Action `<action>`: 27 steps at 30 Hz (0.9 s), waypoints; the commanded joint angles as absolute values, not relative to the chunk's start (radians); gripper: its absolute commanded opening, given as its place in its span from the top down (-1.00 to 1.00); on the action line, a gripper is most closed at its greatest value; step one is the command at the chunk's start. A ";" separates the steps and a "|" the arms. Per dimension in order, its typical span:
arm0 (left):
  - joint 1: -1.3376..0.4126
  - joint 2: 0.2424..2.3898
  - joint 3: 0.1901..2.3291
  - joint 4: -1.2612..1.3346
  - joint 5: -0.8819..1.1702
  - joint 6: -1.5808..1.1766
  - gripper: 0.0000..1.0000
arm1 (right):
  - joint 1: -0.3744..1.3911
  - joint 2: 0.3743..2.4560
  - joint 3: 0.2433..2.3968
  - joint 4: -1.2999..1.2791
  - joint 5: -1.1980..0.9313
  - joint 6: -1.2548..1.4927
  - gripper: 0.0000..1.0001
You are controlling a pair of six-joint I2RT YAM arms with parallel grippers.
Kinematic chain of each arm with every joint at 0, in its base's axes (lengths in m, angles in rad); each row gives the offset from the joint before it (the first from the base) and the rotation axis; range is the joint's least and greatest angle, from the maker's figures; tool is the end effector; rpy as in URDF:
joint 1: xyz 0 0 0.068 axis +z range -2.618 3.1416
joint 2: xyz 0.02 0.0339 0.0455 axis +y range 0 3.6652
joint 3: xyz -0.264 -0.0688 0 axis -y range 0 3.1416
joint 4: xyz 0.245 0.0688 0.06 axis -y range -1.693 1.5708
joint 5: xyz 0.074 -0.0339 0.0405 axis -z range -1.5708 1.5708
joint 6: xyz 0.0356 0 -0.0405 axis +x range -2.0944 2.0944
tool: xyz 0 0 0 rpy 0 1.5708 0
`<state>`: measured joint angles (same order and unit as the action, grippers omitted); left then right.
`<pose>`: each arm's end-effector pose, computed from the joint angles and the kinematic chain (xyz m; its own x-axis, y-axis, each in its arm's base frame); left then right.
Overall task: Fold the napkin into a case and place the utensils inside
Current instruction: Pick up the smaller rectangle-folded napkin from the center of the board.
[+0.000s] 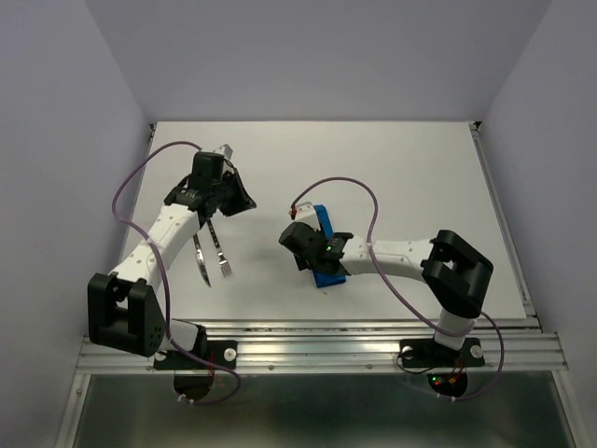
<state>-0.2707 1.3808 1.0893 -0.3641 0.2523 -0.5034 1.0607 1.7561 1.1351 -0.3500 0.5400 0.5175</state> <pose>0.2944 -0.0909 0.2937 -0.7315 -0.2818 -0.6209 0.1105 0.8496 -0.5157 0.1926 0.3068 0.1929 -0.6505 -0.2936 -0.7005 -0.3280 0.9404 -0.0896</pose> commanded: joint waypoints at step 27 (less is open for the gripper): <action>-0.226 1.335 0.988 -0.294 0.287 -0.491 1.00 | 1.065 1.988 1.250 -0.327 0.618 0.451 0.93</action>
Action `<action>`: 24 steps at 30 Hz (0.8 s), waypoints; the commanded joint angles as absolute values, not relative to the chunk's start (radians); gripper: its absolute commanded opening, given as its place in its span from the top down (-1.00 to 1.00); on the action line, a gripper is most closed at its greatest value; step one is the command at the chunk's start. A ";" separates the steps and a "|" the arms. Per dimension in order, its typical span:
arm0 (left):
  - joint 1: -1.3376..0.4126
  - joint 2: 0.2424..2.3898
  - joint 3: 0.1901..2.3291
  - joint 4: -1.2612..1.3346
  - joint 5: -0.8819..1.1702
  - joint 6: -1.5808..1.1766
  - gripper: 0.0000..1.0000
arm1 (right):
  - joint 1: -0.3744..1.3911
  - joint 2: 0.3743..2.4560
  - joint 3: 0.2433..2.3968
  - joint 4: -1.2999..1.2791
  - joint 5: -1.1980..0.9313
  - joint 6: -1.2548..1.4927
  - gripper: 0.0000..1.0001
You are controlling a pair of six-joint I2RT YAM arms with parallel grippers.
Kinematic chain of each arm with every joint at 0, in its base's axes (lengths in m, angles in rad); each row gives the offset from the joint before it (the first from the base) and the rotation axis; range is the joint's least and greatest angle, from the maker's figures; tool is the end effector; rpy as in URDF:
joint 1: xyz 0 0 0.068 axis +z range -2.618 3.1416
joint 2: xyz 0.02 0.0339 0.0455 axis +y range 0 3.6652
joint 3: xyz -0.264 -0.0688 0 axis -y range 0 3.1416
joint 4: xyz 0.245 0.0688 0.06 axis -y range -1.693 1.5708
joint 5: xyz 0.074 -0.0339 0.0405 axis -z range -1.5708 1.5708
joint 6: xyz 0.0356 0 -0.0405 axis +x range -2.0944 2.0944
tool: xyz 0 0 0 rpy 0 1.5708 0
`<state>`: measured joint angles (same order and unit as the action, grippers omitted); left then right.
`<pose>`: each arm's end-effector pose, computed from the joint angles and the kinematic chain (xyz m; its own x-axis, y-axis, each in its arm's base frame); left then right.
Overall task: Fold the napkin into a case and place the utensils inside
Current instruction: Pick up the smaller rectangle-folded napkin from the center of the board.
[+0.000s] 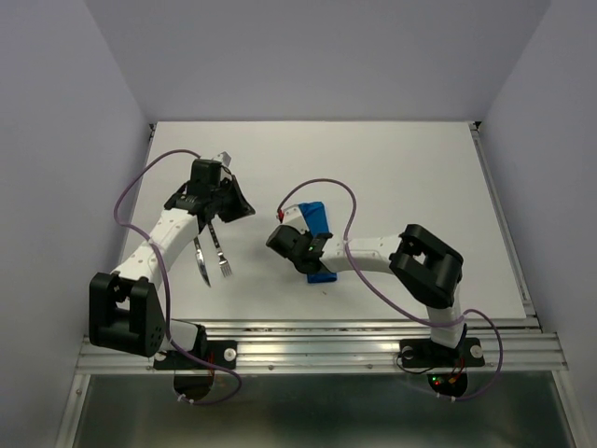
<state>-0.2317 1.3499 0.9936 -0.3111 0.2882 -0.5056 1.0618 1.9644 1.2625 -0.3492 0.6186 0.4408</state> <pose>0.2874 -0.0782 0.2749 -0.7389 -0.3028 -0.6020 0.0909 0.8404 -0.5343 0.2121 0.3377 0.1555 -0.6262 -0.4088 -0.6639 -0.3360 0.9099 -0.2433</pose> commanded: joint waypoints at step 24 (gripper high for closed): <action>-0.045 1.252 0.999 -0.376 0.225 -0.456 1.00 | 0.992 1.783 1.121 0.123 0.135 0.512 0.99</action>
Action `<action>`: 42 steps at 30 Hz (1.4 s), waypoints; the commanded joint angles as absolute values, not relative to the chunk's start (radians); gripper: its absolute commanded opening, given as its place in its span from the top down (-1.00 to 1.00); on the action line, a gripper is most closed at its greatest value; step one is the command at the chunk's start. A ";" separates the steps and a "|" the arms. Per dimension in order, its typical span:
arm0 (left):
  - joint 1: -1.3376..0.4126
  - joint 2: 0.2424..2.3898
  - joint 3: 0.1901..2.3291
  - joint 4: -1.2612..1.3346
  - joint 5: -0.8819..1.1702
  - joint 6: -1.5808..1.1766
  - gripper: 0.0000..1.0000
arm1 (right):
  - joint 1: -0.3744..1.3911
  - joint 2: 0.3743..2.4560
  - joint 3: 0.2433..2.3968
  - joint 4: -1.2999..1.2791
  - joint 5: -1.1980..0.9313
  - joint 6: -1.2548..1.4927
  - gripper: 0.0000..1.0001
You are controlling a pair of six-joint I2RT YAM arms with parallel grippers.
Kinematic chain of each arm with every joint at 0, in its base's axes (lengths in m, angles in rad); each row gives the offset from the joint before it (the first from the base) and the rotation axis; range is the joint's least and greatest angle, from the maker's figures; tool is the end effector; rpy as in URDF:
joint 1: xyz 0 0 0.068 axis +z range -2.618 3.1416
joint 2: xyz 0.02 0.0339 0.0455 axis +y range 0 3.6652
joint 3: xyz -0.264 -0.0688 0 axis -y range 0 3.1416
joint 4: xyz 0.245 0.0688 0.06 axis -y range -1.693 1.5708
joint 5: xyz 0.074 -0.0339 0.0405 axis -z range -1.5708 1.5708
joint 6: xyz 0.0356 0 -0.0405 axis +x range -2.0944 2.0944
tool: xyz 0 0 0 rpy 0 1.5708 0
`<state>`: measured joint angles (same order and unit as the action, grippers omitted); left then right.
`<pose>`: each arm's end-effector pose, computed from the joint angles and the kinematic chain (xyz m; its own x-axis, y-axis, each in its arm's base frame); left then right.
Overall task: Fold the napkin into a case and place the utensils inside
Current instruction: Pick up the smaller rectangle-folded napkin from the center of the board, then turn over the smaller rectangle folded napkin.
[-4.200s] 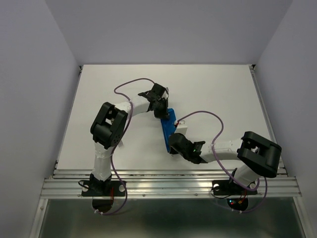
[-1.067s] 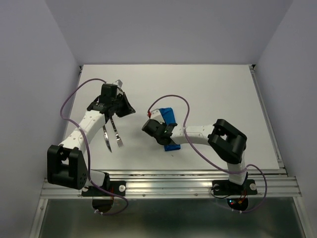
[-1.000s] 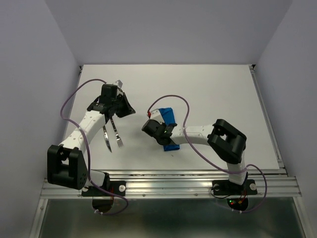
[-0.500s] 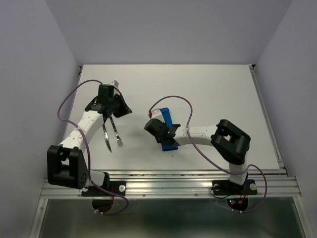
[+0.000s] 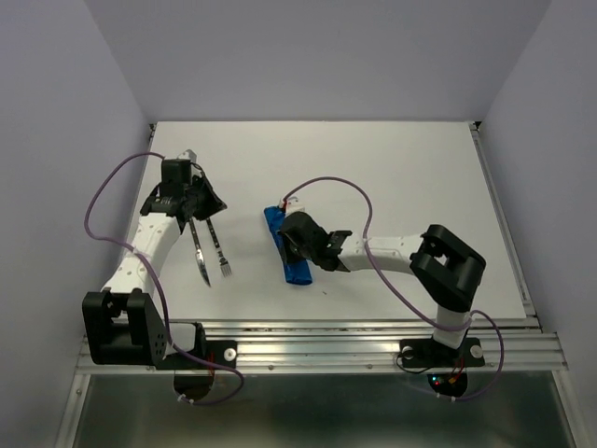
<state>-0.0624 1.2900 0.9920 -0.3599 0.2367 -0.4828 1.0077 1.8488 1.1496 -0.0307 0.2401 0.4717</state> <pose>0.2835 -0.0261 0.2862 -0.6546 -0.4113 -0.6343 -0.0656 0.8668 -0.4944 0.2204 0.3333 0.1832 -0.6473 -0.1986 -0.7359 -0.4856 0.8516 0.1974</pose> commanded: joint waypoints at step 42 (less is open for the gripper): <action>-0.037 1.267 0.948 -0.331 0.268 -0.482 1.00 | 0.470 1.870 0.431 1.403 -0.670 1.150 0.99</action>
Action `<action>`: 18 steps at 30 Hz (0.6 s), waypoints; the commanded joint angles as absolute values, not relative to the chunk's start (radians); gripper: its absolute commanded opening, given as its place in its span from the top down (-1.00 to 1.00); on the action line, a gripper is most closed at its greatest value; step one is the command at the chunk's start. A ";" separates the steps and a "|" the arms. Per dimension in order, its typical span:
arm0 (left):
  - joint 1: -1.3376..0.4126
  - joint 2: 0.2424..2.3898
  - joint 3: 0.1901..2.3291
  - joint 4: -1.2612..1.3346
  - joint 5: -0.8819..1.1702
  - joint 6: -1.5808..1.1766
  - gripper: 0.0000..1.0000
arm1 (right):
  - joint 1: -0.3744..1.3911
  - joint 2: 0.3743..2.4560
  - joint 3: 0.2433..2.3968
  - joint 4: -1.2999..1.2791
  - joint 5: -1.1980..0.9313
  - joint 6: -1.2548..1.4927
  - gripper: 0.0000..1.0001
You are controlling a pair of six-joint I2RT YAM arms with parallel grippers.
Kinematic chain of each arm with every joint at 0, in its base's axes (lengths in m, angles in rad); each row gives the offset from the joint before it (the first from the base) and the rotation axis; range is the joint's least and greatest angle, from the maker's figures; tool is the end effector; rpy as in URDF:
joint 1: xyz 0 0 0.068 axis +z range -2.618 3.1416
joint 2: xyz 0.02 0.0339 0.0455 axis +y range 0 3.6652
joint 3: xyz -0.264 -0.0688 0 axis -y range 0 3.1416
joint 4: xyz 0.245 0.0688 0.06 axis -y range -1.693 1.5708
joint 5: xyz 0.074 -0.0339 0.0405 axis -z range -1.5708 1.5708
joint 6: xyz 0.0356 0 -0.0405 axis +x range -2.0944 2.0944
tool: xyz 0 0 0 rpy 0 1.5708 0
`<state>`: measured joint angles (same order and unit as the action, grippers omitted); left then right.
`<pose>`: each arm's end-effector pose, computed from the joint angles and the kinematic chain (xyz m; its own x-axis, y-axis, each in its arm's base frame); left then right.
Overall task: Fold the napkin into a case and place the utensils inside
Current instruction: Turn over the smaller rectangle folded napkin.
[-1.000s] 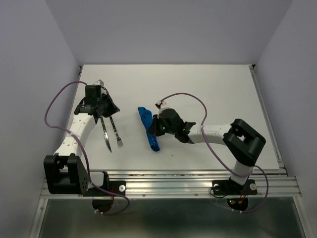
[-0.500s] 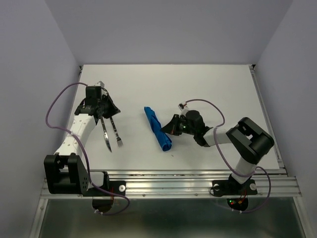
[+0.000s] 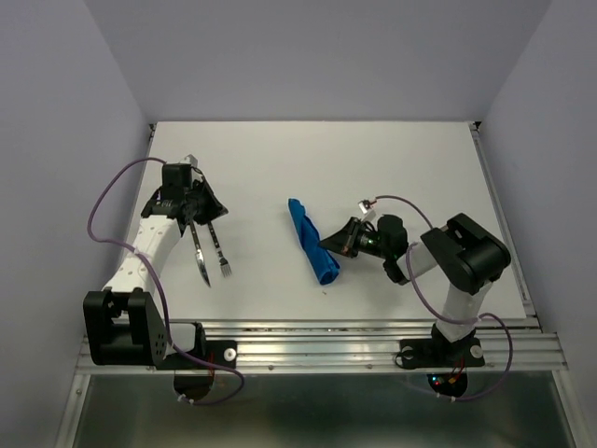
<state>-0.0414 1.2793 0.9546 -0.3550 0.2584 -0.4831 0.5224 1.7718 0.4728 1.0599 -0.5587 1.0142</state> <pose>0.2792 -0.0207 0.2769 -0.6670 -0.4219 -0.6141 -0.0804 0.8602 -0.5035 0.2484 0.1648 0.1276 -0.8466 0.3433 -0.4067 -0.2850 0.3528 0.8912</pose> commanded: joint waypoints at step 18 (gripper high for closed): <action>-0.083 1.312 0.969 -0.305 0.287 -0.479 1.00 | 0.446 1.896 0.394 1.229 -0.578 1.063 0.99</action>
<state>-0.0731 1.3064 0.9546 -0.3305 0.2794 -0.4831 0.4446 1.9701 0.4046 1.2613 -0.6403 1.1576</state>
